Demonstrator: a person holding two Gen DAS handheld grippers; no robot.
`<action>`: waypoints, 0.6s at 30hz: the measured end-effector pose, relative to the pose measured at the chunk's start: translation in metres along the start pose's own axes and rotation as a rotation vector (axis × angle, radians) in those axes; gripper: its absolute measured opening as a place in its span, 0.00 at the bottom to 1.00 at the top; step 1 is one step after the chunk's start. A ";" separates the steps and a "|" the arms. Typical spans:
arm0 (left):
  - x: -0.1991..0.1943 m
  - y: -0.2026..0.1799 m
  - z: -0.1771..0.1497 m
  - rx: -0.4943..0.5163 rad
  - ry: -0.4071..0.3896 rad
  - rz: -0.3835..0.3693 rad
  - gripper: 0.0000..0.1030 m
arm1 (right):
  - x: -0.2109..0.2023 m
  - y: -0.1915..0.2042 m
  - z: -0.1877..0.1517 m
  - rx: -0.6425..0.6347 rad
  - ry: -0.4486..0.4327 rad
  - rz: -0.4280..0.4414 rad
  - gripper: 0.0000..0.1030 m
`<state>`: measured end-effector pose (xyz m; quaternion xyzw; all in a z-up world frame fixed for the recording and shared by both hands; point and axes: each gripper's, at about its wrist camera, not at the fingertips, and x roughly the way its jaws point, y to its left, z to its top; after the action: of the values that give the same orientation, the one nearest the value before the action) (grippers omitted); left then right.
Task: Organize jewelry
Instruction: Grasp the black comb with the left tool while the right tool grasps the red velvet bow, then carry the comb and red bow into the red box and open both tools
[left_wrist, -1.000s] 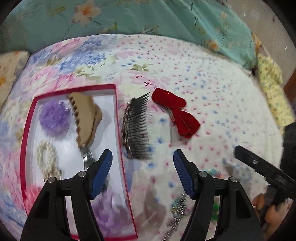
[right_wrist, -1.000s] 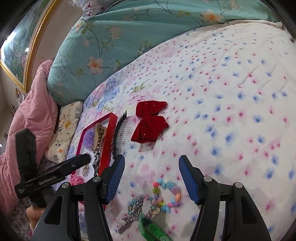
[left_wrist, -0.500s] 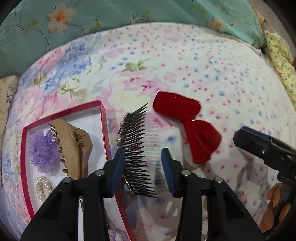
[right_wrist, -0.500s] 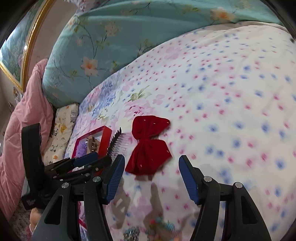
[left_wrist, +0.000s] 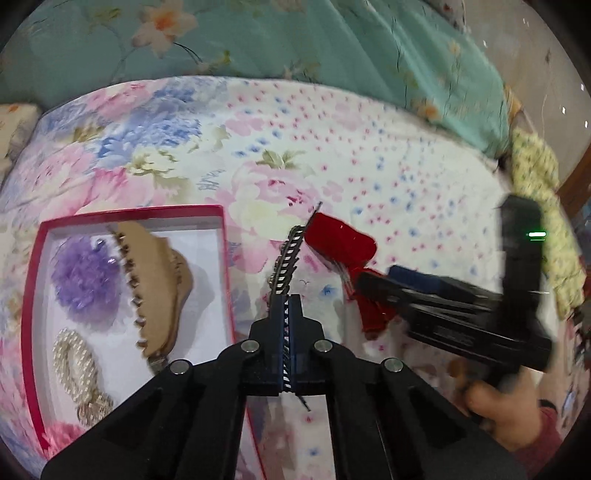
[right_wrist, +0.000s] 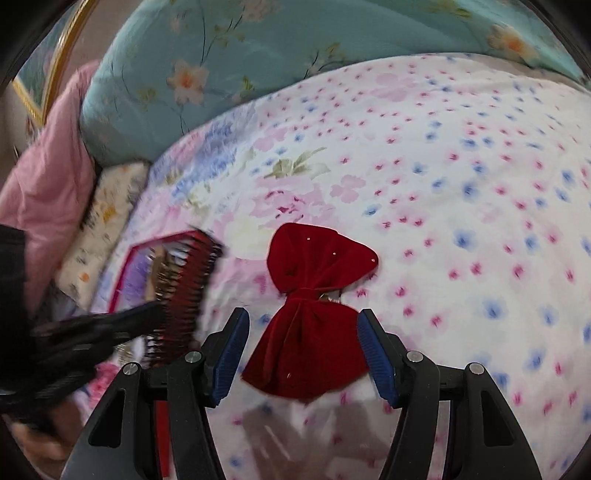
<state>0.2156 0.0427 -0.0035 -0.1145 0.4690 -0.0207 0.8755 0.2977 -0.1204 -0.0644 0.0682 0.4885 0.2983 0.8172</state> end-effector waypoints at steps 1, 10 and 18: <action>-0.008 0.004 -0.002 -0.017 -0.011 -0.012 0.00 | 0.005 0.001 0.001 -0.007 0.009 -0.006 0.61; -0.056 0.035 -0.020 -0.100 -0.075 -0.039 0.00 | 0.014 0.003 -0.003 -0.007 0.032 -0.009 0.25; -0.088 0.063 -0.039 -0.153 -0.116 -0.013 0.00 | -0.019 0.031 -0.017 -0.013 -0.026 0.058 0.23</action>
<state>0.1302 0.1095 0.0334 -0.1850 0.4169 0.0160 0.8898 0.2635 -0.1089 -0.0462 0.0811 0.4737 0.3243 0.8148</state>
